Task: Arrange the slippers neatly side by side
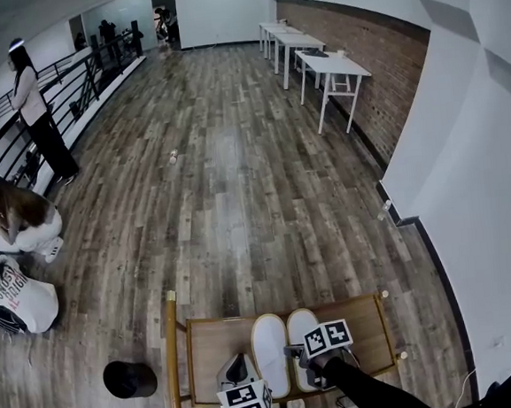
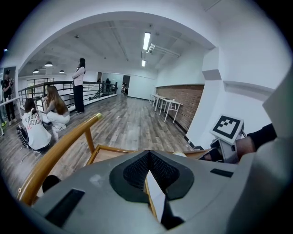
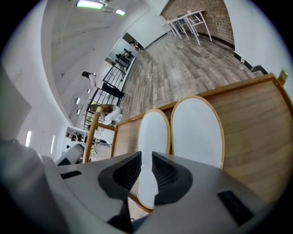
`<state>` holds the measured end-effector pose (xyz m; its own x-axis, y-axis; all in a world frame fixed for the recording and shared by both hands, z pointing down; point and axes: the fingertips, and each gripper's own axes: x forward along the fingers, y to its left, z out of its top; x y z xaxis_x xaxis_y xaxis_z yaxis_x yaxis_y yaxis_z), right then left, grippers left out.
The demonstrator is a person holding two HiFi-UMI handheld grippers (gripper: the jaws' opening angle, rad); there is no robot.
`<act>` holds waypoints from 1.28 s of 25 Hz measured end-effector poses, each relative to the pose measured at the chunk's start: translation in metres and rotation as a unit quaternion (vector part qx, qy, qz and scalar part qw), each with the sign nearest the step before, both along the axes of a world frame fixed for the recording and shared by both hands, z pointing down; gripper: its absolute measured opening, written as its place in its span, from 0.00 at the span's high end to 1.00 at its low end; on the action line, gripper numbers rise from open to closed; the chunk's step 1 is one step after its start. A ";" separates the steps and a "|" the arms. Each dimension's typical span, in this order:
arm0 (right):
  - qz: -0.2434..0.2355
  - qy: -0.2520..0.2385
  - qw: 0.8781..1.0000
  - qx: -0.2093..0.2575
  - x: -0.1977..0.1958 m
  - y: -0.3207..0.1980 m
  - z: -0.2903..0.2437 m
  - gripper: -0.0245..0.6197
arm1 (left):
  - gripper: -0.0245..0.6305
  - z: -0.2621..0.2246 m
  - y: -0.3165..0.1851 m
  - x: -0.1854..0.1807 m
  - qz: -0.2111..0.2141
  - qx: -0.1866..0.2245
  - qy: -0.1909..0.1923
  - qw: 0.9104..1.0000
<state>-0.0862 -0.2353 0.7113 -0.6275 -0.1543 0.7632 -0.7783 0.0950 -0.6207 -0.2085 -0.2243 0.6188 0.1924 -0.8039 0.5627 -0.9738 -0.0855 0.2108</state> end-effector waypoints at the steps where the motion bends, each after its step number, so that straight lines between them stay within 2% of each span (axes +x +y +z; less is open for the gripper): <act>1: 0.006 -0.003 1.000 0.012 0.004 -0.002 -0.007 0.88 | 0.96 0.000 -0.002 0.003 0.003 0.000 0.000 1.000; 5: 0.031 0.023 0.995 0.088 0.025 -0.018 -0.033 0.89 | 0.96 -0.012 -0.016 0.022 0.025 0.014 0.002 1.000; 8: 0.049 0.056 0.985 0.158 0.040 -0.029 -0.054 0.89 | 0.96 -0.018 -0.026 0.041 0.046 0.022 -0.002 0.999; 14: 0.090 0.087 0.951 0.282 0.053 -0.037 -0.095 0.89 | 0.96 -0.014 -0.033 0.072 0.072 0.014 -0.014 0.997; 18: 0.086 0.102 0.930 0.344 0.049 -0.031 -0.115 0.89 | 0.96 -0.018 -0.033 0.083 0.079 0.011 -0.016 0.997; 23: 0.061 0.111 0.918 0.376 0.044 -0.022 -0.126 0.89 | 0.96 -0.030 -0.031 0.087 0.060 0.019 -0.003 0.998; 32: 0.067 0.107 0.917 0.377 0.048 -0.020 -0.132 0.90 | 0.96 -0.042 -0.027 0.090 0.057 0.035 -0.005 0.998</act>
